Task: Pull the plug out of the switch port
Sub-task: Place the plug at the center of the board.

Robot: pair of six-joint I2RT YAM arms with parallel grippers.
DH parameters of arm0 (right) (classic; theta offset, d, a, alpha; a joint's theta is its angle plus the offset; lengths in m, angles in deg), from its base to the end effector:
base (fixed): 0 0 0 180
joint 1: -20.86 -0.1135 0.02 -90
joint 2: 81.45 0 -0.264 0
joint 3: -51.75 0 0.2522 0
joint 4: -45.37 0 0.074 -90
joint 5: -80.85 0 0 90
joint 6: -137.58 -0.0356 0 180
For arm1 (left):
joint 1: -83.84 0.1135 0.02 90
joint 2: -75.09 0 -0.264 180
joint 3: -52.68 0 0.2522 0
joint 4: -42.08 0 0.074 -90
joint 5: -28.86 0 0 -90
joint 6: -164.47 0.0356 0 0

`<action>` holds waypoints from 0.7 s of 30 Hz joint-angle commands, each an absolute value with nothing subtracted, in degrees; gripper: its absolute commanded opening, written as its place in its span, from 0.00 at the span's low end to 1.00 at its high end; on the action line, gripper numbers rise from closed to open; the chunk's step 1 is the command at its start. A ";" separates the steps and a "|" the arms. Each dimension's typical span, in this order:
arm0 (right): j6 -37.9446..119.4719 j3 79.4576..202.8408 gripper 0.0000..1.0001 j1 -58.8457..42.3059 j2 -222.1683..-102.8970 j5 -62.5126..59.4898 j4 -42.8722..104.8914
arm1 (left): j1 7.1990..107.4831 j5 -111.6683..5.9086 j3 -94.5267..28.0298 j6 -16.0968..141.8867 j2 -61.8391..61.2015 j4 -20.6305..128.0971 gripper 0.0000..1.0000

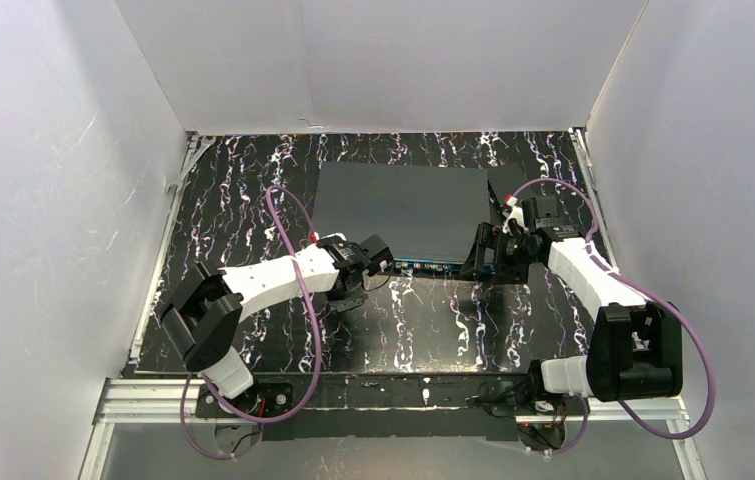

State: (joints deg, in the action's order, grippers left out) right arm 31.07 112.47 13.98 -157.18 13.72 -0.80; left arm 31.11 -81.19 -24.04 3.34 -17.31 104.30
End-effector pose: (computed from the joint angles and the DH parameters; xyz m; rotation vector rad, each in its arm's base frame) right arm 0.2465 0.0437 0.2105 0.0853 2.6560 0.6639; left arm 0.1892 -0.2285 0.2041 -0.4879 2.6916 -0.0283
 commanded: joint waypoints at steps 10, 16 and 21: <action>31.71 111.83 0.99 14.09 -156.38 13.86 0.05 | 31.09 -81.70 -24.67 1.77 -16.56 106.64 0.35; 31.76 111.88 0.99 14.09 -156.34 13.90 0.05 | 31.10 -81.71 -24.53 1.64 -16.22 106.54 0.40; 31.76 111.75 0.99 14.09 -156.33 13.93 0.02 | 31.08 -81.71 -24.38 1.96 -15.98 106.10 0.41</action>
